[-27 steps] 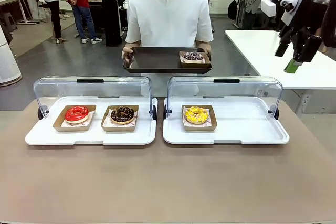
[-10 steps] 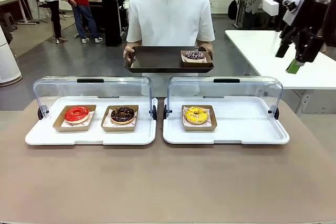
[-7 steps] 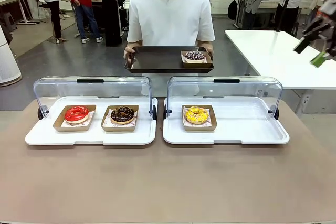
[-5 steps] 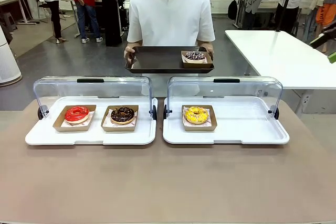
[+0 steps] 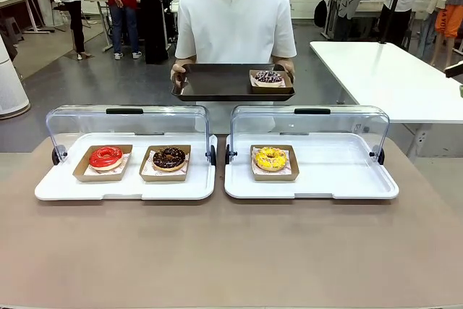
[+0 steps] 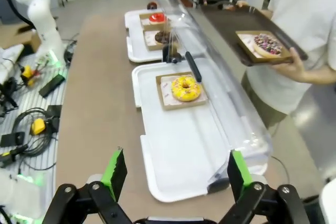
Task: Provide the desired donut to the person.
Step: Pick up and lift the Paper togo box containing the Donut pointed at by the person.
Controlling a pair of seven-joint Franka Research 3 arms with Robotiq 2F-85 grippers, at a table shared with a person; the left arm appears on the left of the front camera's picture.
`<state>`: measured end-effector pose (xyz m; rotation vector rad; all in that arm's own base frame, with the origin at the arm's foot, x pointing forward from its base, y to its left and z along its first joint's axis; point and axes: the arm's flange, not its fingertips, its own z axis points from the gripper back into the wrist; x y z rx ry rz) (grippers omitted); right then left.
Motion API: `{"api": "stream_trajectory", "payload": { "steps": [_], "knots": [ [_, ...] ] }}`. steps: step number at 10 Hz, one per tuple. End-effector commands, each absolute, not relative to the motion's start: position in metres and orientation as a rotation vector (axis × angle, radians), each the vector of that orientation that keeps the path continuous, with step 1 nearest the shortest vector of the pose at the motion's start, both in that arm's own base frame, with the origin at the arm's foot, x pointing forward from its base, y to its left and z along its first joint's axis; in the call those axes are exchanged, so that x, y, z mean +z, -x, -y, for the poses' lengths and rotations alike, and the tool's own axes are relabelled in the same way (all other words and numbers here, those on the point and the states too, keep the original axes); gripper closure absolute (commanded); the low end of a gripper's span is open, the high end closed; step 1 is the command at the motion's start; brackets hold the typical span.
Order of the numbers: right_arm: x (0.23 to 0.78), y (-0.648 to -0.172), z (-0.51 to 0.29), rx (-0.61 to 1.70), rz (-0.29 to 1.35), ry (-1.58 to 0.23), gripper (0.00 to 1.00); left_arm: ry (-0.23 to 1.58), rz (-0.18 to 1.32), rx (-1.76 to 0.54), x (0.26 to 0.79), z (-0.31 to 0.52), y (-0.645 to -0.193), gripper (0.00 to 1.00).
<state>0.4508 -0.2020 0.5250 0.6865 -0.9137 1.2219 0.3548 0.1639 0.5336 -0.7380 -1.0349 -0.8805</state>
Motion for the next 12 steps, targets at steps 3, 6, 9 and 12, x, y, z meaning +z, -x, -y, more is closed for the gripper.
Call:
{"api": "stream_trajectory", "payload": {
  "steps": [3,6,9,12],
  "knots": [
    [0.501,-0.453,0.202,1.193,0.907,-0.771,0.0,0.746,1.053,-0.884,0.535,-0.164,-0.355,0.0],
    [0.499,-0.451,0.2,1.187,0.908,-0.79,0.0,0.746,1.053,-0.884,0.535,-0.164,-0.355,0.0],
    [0.498,-0.45,0.199,1.206,0.906,-0.79,0.0,0.746,1.053,-0.884,0.535,-0.164,-0.355,0.0],
    [0.497,-0.448,0.198,1.224,0.895,-0.813,0.0,0.746,1.053,-0.884,0.535,-0.164,-0.355,0.0]
  ]
}}
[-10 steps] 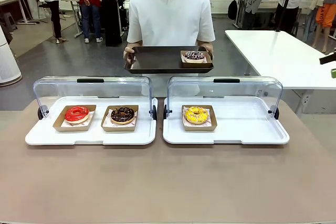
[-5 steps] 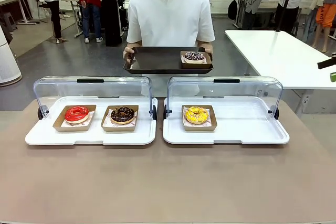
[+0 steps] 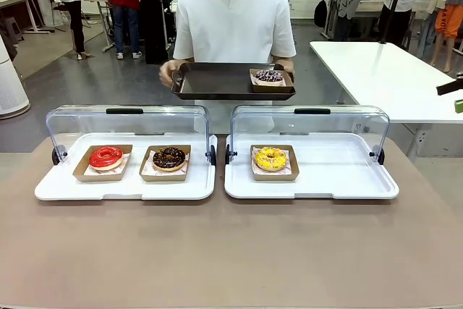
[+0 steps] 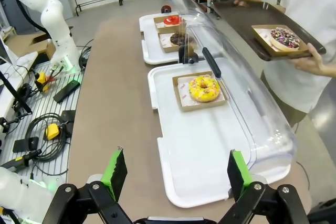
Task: Provide the desired donut to the person.
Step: Pick up and lift the Paper togo box containing the Donut pointed at by the person.
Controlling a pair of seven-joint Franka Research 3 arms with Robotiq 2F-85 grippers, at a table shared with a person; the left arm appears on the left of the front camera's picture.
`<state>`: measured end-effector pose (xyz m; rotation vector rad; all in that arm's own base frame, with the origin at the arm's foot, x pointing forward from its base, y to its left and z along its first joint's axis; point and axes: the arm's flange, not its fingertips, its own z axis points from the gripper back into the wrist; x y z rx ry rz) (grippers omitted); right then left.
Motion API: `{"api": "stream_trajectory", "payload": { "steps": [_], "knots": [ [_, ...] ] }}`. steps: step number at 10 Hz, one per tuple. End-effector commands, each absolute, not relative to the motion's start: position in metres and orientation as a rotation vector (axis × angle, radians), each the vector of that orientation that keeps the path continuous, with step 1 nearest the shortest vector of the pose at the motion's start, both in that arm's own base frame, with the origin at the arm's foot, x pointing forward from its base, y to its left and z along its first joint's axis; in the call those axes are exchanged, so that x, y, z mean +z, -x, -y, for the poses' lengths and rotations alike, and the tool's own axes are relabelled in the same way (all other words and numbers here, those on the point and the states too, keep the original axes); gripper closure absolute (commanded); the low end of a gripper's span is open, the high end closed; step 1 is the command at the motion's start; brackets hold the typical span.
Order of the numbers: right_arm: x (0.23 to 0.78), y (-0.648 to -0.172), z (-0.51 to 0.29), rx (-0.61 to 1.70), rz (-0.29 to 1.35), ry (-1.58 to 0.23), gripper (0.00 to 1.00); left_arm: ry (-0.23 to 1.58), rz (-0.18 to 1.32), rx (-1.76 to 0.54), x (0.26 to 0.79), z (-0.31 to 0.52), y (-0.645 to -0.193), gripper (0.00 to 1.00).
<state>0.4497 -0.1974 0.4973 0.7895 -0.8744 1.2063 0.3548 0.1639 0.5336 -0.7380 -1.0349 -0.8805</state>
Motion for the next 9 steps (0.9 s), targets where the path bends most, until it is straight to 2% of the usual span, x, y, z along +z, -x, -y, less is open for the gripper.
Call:
{"api": "stream_trajectory", "payload": {
  "steps": [1,9],
  "knots": [
    [0.4973,-0.448,0.1976,1.235,0.887,-0.822,0.0,0.746,1.053,-0.884,0.5347,-0.1643,-0.3549,0.0],
    [0.4973,-0.4497,0.1974,1.206,0.874,-0.79,0.0,0.746,1.053,-0.884,0.5347,-0.1643,-0.3549,0.0]
  ]
}}
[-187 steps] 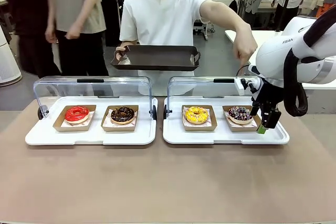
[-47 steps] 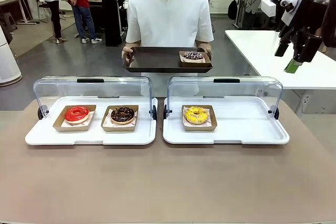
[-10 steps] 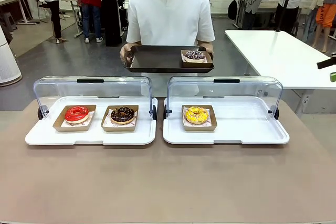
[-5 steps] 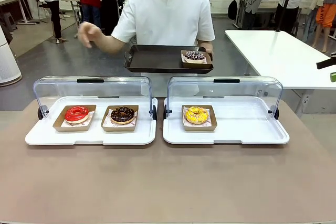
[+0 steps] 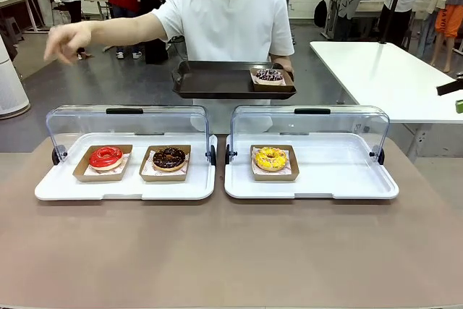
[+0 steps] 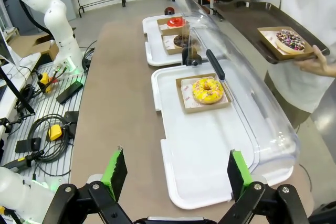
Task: Provide the desired donut to the person.
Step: Pick up and lift the Paper togo box containing the Donut pointed at by the person.
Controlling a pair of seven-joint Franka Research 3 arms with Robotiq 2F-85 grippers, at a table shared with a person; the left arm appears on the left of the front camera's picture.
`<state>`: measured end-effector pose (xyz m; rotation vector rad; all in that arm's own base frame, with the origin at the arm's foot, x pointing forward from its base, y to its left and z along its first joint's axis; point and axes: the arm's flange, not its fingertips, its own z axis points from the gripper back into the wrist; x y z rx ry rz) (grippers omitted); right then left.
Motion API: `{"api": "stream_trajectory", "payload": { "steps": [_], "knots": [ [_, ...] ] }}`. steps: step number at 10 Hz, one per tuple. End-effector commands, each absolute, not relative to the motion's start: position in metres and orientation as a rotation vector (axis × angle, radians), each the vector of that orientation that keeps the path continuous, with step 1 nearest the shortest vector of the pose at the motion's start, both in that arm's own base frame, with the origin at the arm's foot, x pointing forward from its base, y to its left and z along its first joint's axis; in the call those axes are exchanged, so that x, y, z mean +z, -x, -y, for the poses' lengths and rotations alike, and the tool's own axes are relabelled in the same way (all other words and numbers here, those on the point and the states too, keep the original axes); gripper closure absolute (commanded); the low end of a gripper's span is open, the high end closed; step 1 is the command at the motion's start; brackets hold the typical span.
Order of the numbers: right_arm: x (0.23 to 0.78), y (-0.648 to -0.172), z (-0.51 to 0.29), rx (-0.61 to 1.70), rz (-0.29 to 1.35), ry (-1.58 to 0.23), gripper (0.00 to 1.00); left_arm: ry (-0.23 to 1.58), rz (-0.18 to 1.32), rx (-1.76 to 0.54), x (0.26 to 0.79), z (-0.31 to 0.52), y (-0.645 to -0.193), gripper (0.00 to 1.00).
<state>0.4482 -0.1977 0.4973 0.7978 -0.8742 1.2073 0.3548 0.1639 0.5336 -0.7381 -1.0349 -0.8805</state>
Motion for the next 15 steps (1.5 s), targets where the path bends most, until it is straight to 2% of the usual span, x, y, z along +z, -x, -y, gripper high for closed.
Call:
{"api": "stream_trajectory", "payload": {
  "steps": [1,10,15],
  "knots": [
    [0.497,-0.45,0.197,1.206,0.874,-0.79,0.0,0.746,1.053,-0.884,0.535,-0.164,-0.355,0.0],
    [0.497,-0.45,0.197,1.206,0.874,-0.79,0.0,0.738,1.035,-0.88,0.534,-0.164,-0.355,0.0],
    [0.497,-0.45,0.197,1.206,0.874,-0.79,0.0,0.294,0.491,-1.392,0.518,-0.079,-0.345,0.0]
  ]
}}
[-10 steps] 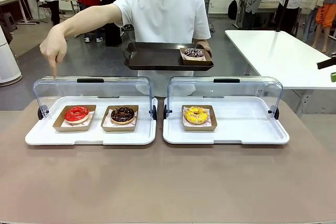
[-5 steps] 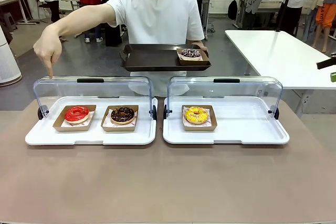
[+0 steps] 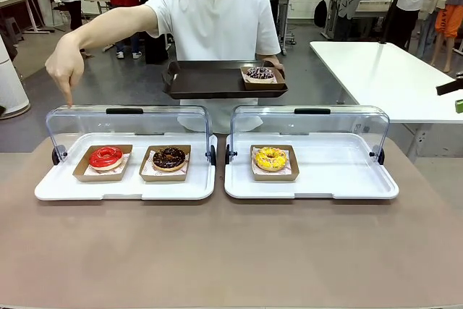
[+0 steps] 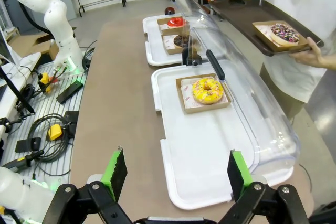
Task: Provide the desired donut to the person.
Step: Pick up and lift the Paper togo box containing the Donut pointed at by the person.
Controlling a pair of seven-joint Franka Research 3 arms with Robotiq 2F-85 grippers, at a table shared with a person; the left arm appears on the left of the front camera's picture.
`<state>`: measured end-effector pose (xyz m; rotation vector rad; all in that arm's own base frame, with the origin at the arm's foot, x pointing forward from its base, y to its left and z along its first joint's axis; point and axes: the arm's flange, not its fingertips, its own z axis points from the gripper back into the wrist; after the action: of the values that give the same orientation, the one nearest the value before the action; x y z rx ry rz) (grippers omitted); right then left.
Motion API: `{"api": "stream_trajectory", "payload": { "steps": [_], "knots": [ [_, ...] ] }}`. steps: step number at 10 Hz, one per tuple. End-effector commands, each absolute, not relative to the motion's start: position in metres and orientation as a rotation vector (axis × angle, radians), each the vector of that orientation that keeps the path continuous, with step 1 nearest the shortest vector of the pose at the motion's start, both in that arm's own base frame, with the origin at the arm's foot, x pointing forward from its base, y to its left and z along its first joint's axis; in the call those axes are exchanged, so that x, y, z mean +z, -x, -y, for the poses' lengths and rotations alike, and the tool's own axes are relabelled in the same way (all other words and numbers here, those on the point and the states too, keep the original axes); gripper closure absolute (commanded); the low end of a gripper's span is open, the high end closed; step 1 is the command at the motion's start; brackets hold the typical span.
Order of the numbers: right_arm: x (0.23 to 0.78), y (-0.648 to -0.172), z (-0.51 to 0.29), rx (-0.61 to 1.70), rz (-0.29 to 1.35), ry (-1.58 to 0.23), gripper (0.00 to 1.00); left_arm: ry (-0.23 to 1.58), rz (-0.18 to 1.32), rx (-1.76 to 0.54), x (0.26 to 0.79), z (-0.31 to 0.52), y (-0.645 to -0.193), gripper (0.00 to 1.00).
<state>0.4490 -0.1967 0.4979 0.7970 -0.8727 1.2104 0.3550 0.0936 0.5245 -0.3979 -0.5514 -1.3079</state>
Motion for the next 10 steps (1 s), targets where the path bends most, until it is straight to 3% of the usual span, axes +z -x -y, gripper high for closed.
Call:
{"api": "stream_trajectory", "payload": {
  "steps": [1,6,10],
  "knots": [
    [0.497,-0.45,0.197,1.206,0.874,-0.79,0.0,0.209,0.417,-1.445,0.514,-0.06,-0.346,0.0],
    [0.497,-0.45,0.197,1.206,0.874,-0.79,0.0,0.079,0.193,-1.499,0.466,0.006,-0.401,0.0],
    [0.497,-0.45,0.197,1.206,0.874,-0.79,0.0,-0.026,0.203,-1.501,0.416,0.029,-0.442,0.0]
  ]
}}
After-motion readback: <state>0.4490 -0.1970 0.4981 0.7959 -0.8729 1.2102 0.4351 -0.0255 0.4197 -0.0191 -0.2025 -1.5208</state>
